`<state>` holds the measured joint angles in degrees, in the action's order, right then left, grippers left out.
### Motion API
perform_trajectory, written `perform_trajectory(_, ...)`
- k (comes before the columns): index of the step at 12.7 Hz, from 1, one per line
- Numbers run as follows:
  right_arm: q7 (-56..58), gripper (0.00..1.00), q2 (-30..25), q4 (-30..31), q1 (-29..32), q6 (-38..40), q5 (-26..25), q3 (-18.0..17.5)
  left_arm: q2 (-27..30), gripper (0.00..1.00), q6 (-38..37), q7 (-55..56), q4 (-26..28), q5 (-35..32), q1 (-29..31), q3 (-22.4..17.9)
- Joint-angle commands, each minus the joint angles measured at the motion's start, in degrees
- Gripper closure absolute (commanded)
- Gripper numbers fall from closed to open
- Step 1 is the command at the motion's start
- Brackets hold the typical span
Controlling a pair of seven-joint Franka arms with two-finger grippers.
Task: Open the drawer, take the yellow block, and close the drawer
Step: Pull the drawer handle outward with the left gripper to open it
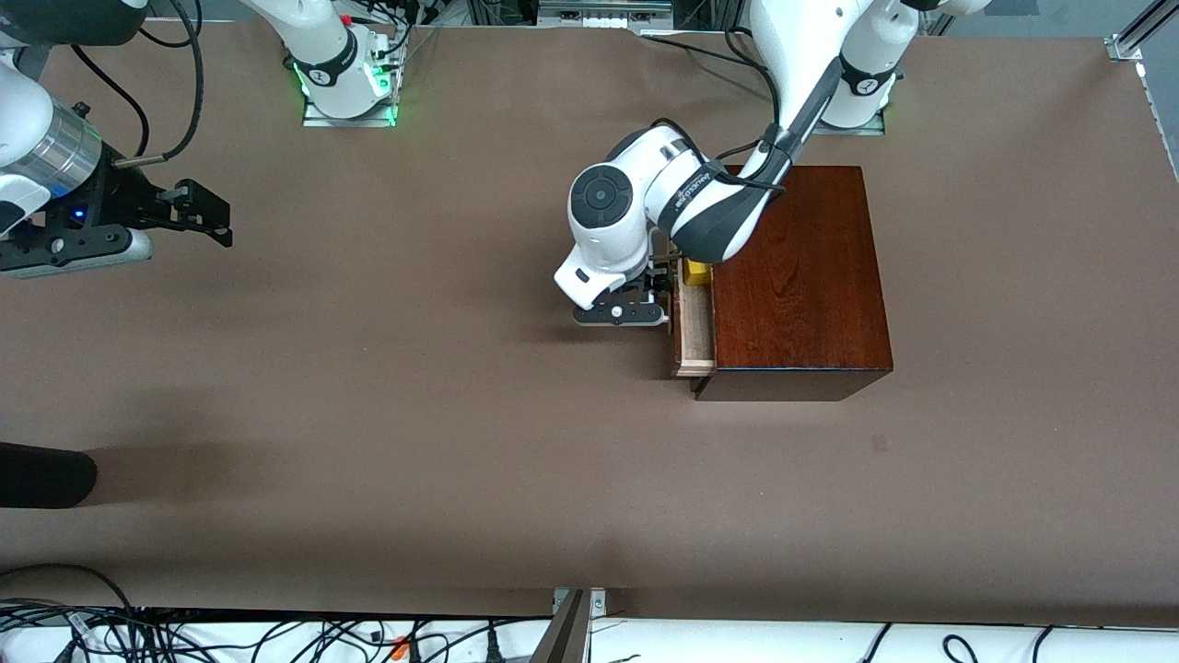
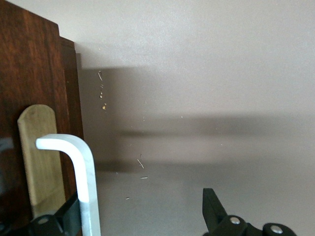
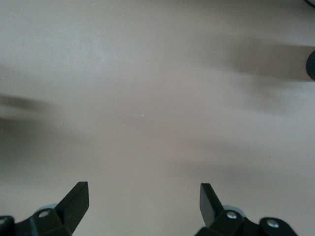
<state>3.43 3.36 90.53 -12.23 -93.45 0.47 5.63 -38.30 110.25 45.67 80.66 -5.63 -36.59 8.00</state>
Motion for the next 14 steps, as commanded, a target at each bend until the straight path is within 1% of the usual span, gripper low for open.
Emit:
perform_trajectory(1,-0.45,0.00,-0.10,-0.62,0.28,0.64,0.85,0.00,-3.27,0.00,4.27,2.75,-4.20,5.63,-1.73,1.41)
perform_trajectory(2,-0.45,0.00,-0.11,-0.62,0.19,0.64,0.85,-0.09,-3.28,0.00,5.32,2.84,-4.20,5.63,-1.73,1.41)
perform_trajectory(14,-0.36,0.00,-0.02,-0.62,0.28,0.20,0.85,-0.09,-4.51,0.00,6.30,5.48,-4.02,5.55,-4.37,1.85)
